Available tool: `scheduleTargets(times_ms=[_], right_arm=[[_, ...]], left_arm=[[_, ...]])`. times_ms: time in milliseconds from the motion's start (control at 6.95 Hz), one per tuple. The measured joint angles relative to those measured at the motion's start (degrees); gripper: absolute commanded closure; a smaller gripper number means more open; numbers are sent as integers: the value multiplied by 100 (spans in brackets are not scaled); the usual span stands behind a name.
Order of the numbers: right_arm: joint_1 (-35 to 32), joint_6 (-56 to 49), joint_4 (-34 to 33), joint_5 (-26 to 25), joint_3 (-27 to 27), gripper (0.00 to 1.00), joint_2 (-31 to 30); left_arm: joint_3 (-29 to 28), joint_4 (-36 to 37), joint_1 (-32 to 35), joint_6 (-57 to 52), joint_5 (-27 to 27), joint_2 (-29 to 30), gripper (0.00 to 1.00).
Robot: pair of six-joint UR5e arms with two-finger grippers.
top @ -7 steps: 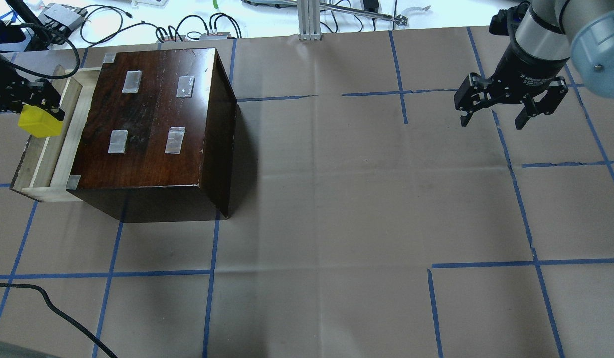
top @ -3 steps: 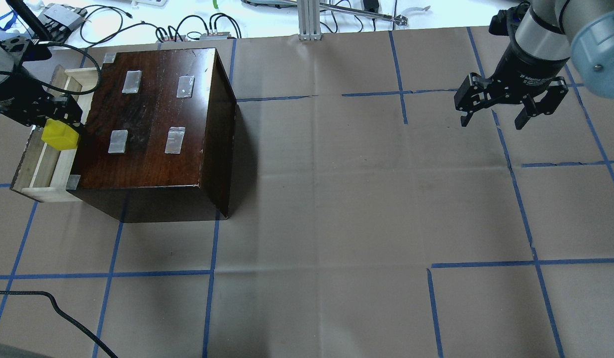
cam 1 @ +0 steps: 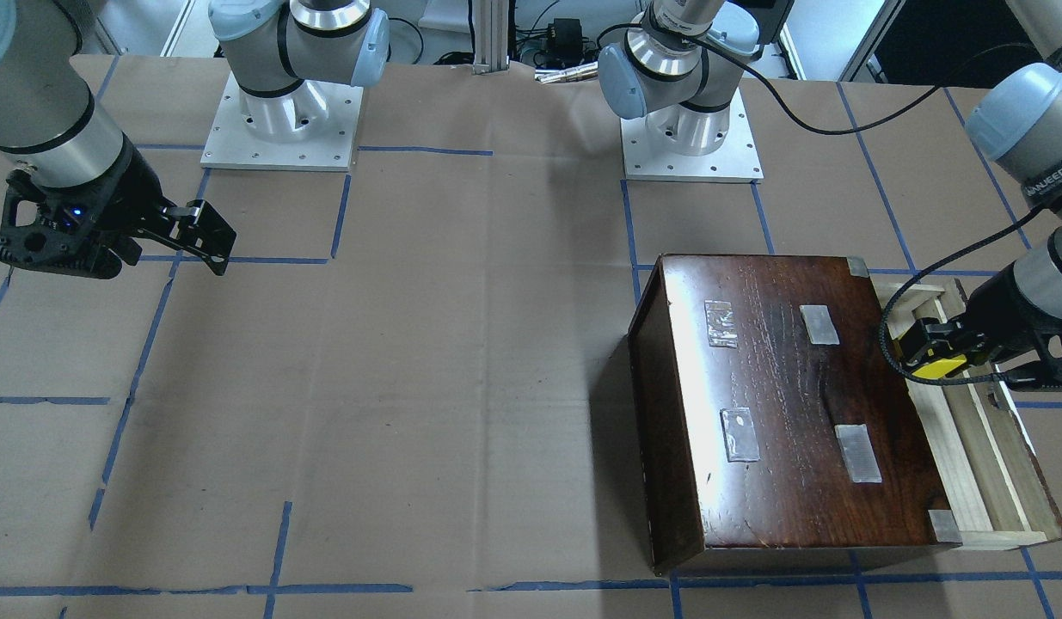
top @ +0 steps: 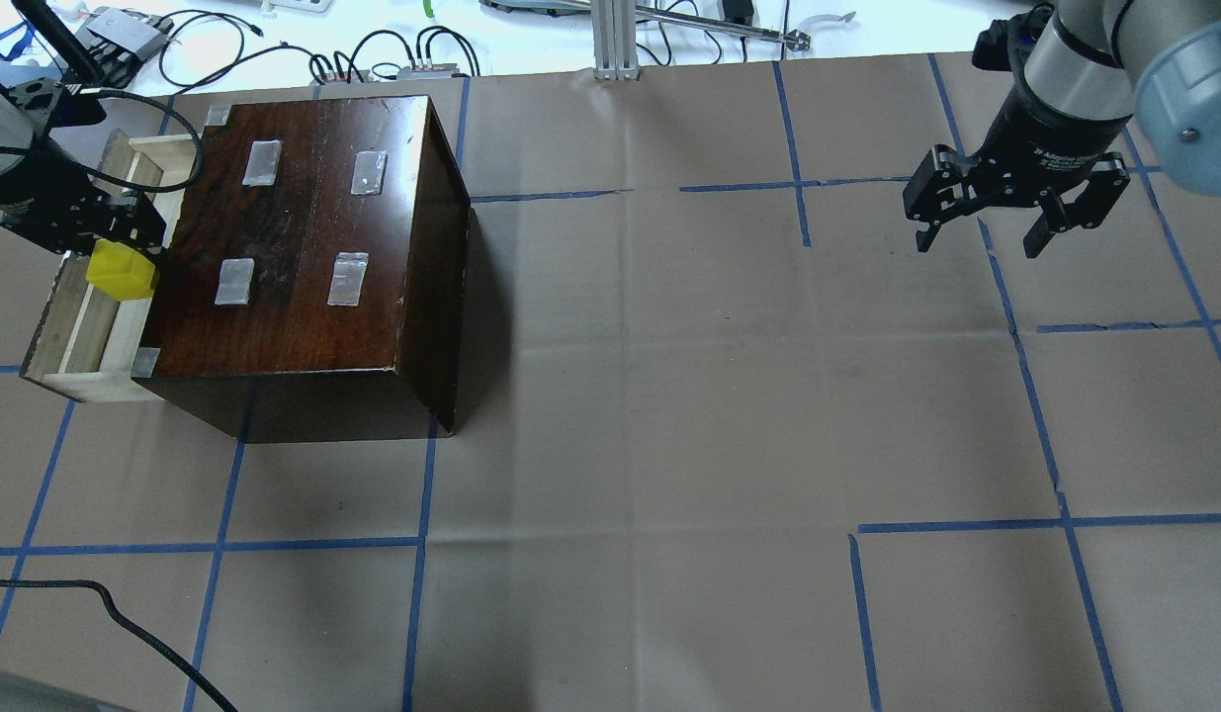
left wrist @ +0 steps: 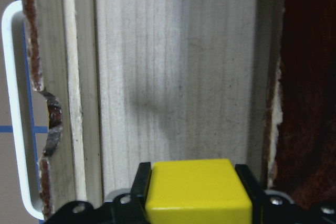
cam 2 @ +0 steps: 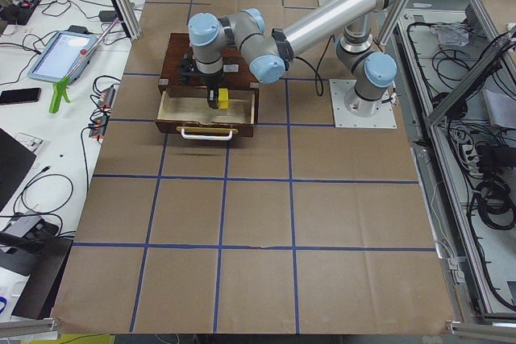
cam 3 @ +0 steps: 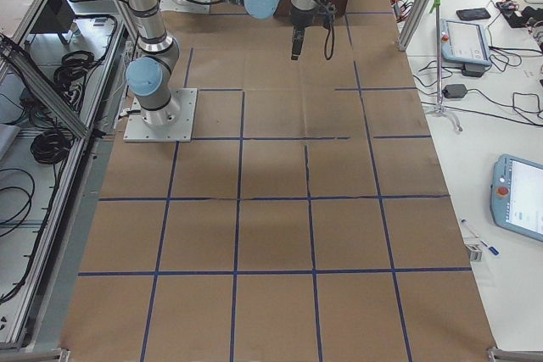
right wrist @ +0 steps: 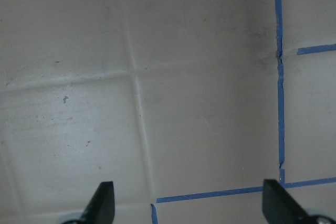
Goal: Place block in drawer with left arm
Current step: 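Carry the yellow cube over the open drawer and release it inside, then raise the open left gripper out of the drawer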
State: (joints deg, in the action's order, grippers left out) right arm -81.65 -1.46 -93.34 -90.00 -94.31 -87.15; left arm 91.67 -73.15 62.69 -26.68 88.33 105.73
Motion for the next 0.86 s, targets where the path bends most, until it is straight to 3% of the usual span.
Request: scheduleTargets(times_ms=[144, 288, 576, 719, 863], right_arm=[[0, 3, 0, 0, 0, 0, -1], [0, 3, 0, 0, 0, 0, -2], [0, -2, 0, 0, 3, 0, -3], [0, -1, 0, 0, 4, 0, -3], [0, 2, 0, 0, 4, 0, -2]], left_arm=[[4, 59, -10, 5, 0, 32, 62], [7, 90, -18, 5, 0, 46, 48], [3, 114, -33, 18, -2, 50, 8], [-6, 138, -36, 38, -4, 42, 2], [-26, 163, -37, 65, -2, 23, 2]])
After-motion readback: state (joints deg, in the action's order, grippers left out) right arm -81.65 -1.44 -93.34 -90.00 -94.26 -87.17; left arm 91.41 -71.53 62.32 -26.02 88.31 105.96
